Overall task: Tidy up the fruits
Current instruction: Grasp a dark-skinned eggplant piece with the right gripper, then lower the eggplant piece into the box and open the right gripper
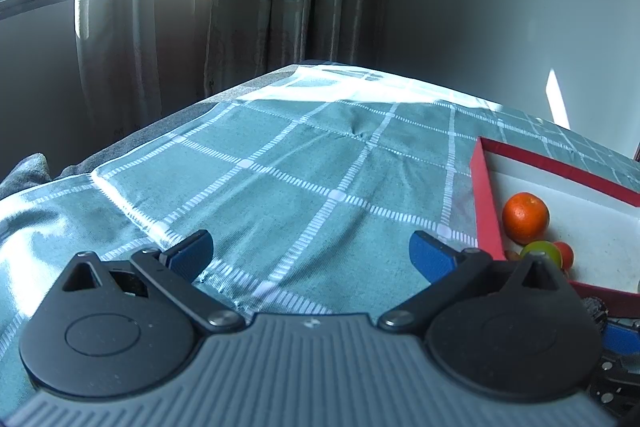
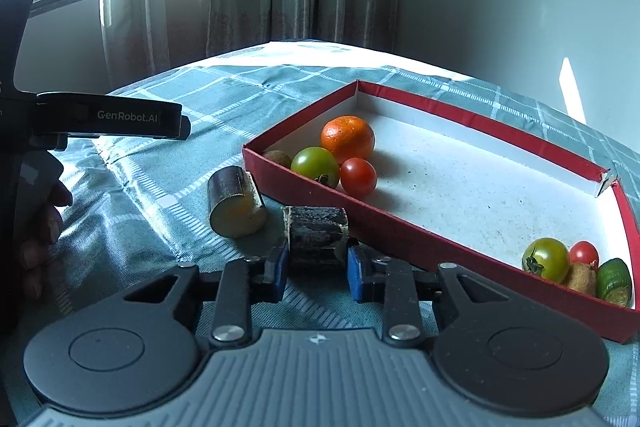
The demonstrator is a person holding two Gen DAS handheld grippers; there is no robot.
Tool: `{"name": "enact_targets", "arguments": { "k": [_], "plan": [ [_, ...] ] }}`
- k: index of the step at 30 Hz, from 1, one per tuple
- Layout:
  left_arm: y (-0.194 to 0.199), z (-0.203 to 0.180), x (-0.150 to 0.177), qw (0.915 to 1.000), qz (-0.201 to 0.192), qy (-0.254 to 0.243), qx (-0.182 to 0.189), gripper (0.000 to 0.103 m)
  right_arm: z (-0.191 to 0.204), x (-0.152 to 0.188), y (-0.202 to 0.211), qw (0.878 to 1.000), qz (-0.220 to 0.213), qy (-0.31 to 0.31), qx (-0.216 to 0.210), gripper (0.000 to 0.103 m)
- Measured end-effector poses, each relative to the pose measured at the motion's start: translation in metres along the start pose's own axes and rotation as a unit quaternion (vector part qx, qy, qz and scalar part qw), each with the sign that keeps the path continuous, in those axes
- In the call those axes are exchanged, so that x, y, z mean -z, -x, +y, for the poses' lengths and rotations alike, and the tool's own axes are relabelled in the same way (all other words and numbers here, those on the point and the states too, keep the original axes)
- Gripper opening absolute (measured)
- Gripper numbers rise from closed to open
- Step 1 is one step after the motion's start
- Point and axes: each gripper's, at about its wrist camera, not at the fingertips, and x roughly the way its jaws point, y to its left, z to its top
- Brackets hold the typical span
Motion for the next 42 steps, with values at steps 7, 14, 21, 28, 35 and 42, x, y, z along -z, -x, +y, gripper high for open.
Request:
{"name": "enact_targets", "arguments": {
  "k": [7, 14, 21, 28, 35, 42],
  "plan": [
    [-0.001, 0.001, 0.000, 1.0000, 0.004, 0.004, 0.001, 0.103, -0.007, 0.009, 0.016, 1.000, -0.011, -0.016, -0.007, 0.029],
    [-0.003, 0.002, 0.000, 0.9999, 0.008, 0.006, 0.003, 0.103, -0.025, 0.019, 0.035, 0.999, -0.022, -0.031, 0.001, 0.029],
    [-0.003, 0.001, 0.000, 0.9999, 0.010, 0.006, -0.002, 0.103, -0.054, 0.023, 0.056, 0.997, -0.046, -0.059, 0.014, 0.029],
    [-0.002, 0.000, 0.001, 1.0000, 0.008, 0.005, -0.003, 0.103, -0.086, -0.003, 0.072, 0.992, -0.091, -0.077, 0.049, 0.029],
    [-0.003, 0.000, 0.001, 0.9999, 0.009, 0.005, -0.002, 0.103, -0.097, -0.022, 0.040, 0.993, -0.071, -0.067, 0.073, 0.029],
    [-0.002, 0.000, 0.001, 0.9999, 0.010, 0.003, 0.001, 0.103, -0.101, -0.012, 0.008, 0.995, -0.030, -0.068, 0.072, 0.028]
  ]
}}
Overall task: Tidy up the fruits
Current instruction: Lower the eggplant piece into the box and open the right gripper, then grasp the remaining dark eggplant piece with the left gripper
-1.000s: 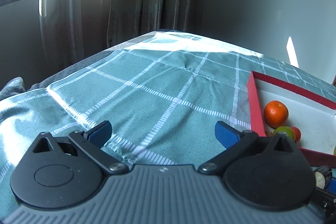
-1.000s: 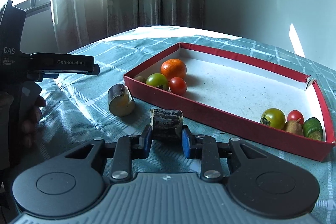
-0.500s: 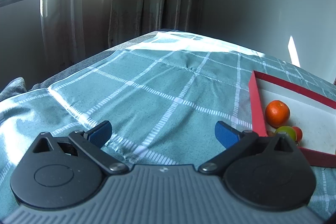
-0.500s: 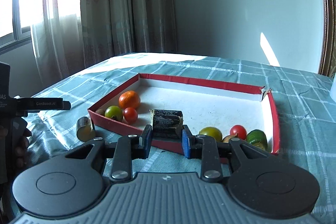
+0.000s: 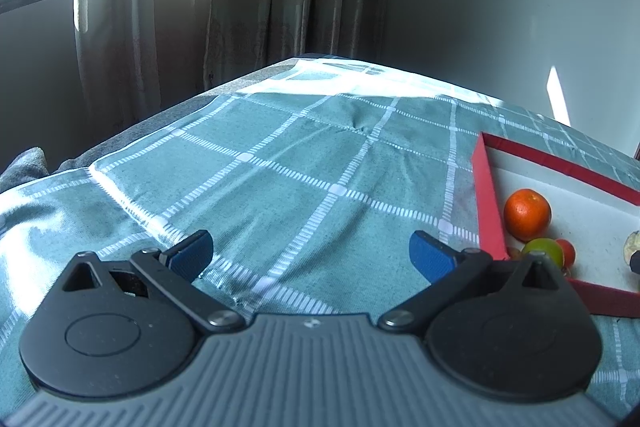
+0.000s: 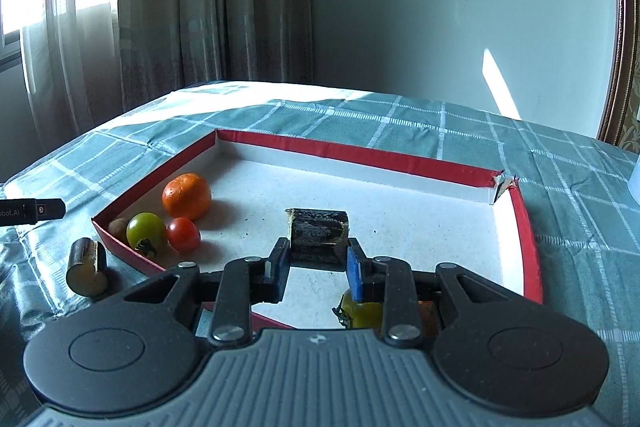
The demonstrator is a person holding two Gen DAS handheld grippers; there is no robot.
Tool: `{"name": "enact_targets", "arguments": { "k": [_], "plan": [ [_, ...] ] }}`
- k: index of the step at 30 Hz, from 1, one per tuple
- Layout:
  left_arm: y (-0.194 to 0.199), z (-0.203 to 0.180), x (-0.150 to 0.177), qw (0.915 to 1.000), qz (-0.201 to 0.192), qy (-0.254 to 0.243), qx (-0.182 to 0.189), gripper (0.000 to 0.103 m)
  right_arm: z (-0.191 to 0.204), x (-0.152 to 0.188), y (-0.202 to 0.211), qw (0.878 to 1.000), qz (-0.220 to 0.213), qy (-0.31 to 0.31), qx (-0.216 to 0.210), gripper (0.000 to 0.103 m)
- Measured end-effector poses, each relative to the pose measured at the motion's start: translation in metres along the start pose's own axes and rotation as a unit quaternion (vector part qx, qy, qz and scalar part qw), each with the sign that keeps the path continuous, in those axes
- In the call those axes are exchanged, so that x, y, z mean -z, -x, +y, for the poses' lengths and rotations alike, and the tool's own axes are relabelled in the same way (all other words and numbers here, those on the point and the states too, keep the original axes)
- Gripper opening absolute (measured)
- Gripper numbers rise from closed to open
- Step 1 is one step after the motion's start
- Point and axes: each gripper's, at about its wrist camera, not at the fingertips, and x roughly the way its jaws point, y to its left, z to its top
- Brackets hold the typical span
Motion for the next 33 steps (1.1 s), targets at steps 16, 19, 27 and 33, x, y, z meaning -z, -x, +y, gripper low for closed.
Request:
{"name": "enact_targets", "arguments": {
  "k": [16, 19, 27, 33],
  "plan": [
    [0.000, 0.001, 0.000, 1.0000, 0.004, 0.003, 0.001, 0.103, -0.017, 0.008, 0.009, 0.998, -0.028, -0.036, 0.043, 0.049],
    [-0.001, 0.002, 0.000, 1.0000, 0.005, 0.006, 0.001, 0.103, -0.019, 0.014, 0.028, 0.997, -0.056, -0.044, 0.035, 0.050],
    [-0.001, 0.004, 0.001, 0.9999, 0.008, 0.012, 0.003, 0.103, -0.031, 0.047, 0.073, 0.991, -0.084, -0.107, 0.008, 0.060],
    [-0.001, 0.005, 0.001, 0.9998, 0.012, 0.015, 0.003, 0.103, -0.038, 0.052, 0.061, 0.990, -0.027, -0.141, 0.015, 0.078]
  ]
}}
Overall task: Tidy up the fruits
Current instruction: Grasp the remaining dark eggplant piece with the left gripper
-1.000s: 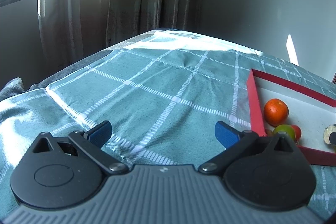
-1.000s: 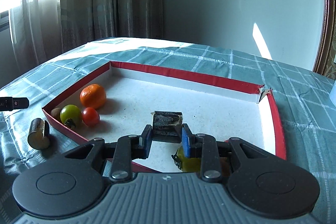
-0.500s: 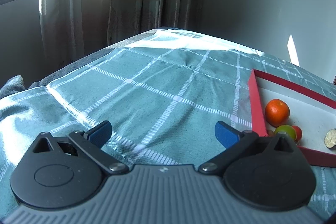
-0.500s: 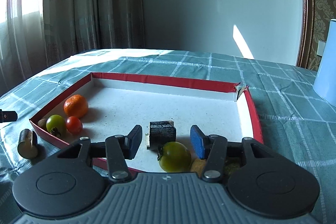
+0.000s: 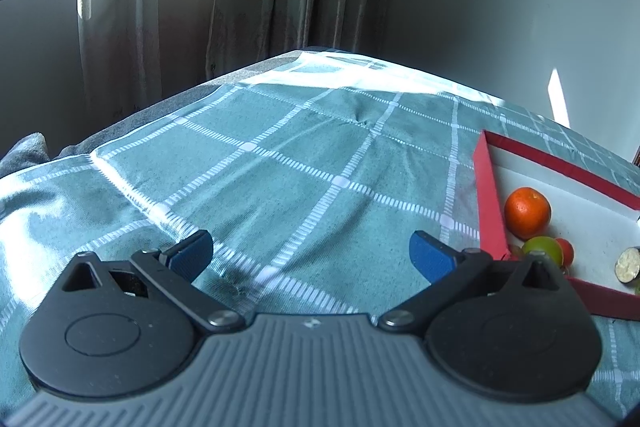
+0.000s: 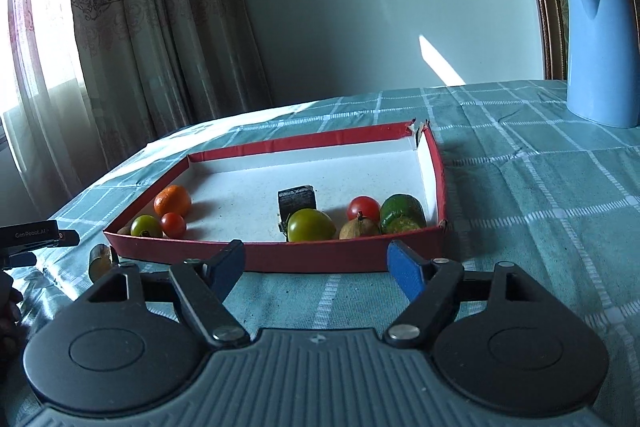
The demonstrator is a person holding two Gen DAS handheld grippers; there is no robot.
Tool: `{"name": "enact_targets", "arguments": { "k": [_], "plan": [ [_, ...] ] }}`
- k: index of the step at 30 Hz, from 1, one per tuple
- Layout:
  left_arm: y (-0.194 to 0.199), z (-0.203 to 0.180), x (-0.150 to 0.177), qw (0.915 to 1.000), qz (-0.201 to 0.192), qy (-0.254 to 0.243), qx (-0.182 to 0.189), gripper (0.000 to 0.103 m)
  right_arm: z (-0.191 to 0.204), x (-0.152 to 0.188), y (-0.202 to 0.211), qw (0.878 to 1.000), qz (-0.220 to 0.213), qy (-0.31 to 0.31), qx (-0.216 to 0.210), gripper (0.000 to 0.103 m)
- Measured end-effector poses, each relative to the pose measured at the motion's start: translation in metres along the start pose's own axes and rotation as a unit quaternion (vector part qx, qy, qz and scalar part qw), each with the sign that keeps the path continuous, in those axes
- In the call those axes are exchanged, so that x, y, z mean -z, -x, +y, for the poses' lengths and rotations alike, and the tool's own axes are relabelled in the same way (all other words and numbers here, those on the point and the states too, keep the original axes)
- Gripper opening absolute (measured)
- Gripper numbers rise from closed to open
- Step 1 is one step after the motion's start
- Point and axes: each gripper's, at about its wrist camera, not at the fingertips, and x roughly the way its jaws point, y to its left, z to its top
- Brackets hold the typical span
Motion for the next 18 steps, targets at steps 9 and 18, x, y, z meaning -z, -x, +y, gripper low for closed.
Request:
{"name": "enact_targets", "arguments": {
  "k": [9, 18],
  "plan": [
    [0.008, -0.006, 0.002, 0.9998, -0.011, -0.017, -0.008, 0.103, -0.001, 0.004, -0.011, 0.999, 0.038, -0.004, 0.020, 0.079],
    [0.041, -0.049, 0.023, 0.9878, -0.055, -0.134, 0.056, 0.103, -0.002, 0.003, -0.011, 0.999, 0.039, -0.007, 0.014, 0.081]
  ]
}}
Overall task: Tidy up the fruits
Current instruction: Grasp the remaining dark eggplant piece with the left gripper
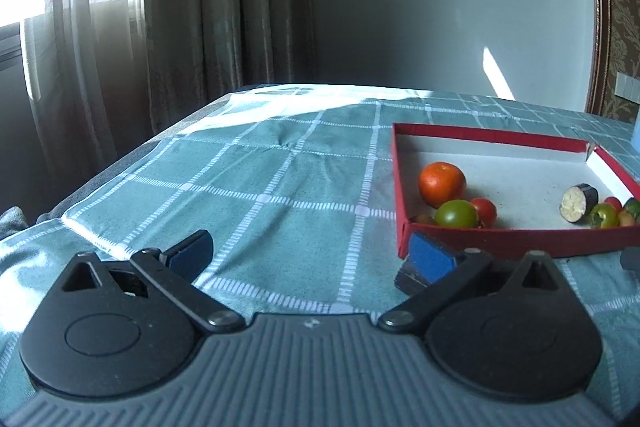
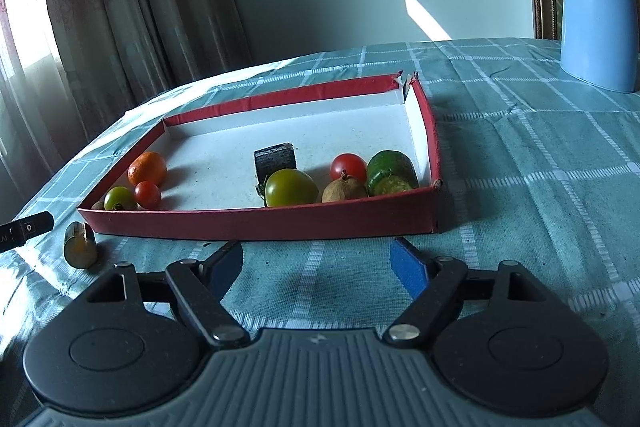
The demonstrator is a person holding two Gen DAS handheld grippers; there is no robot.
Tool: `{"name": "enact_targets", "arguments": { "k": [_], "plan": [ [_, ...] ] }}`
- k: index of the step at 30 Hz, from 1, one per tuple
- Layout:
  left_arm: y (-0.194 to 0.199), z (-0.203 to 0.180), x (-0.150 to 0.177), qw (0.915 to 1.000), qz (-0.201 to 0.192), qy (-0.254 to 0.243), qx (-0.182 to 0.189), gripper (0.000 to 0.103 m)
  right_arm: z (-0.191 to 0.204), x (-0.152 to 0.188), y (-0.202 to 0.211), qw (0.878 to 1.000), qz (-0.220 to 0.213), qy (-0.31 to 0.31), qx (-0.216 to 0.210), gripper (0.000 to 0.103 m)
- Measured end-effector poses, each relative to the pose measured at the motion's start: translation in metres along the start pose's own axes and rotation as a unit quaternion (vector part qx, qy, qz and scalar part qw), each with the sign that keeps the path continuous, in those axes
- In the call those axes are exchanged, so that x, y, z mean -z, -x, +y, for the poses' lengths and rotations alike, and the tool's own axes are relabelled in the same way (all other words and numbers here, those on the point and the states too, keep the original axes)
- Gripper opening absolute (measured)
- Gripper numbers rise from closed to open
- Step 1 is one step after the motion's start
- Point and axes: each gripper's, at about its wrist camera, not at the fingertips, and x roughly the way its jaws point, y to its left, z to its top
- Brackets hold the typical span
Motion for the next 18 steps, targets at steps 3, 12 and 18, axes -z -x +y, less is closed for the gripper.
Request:
{"name": "enact_targets", "arguments": {
  "k": [3, 12, 18],
  "plan": [
    [-0.001, -0.017, 0.001, 0.9989, -0.002, -0.047, 0.007, 0.103, 0.000, 0.000, 0.000, 1.000, 0.000, -0.001, -0.001, 0.081],
    [0.008, -0.028, 0.003, 0.9943, -0.031, -0.076, 0.069, 0.103, -0.001, 0.000, 0.000, 1.000, -0.001, -0.004, -0.005, 0.082],
    [-0.013, -0.043, 0.002, 0.9917, 0.028, -0.101, 0.074, 0.085, -0.001, 0.000, 0.001, 1.000, -0.001, -0.006, -0.006, 0.082]
  ]
}}
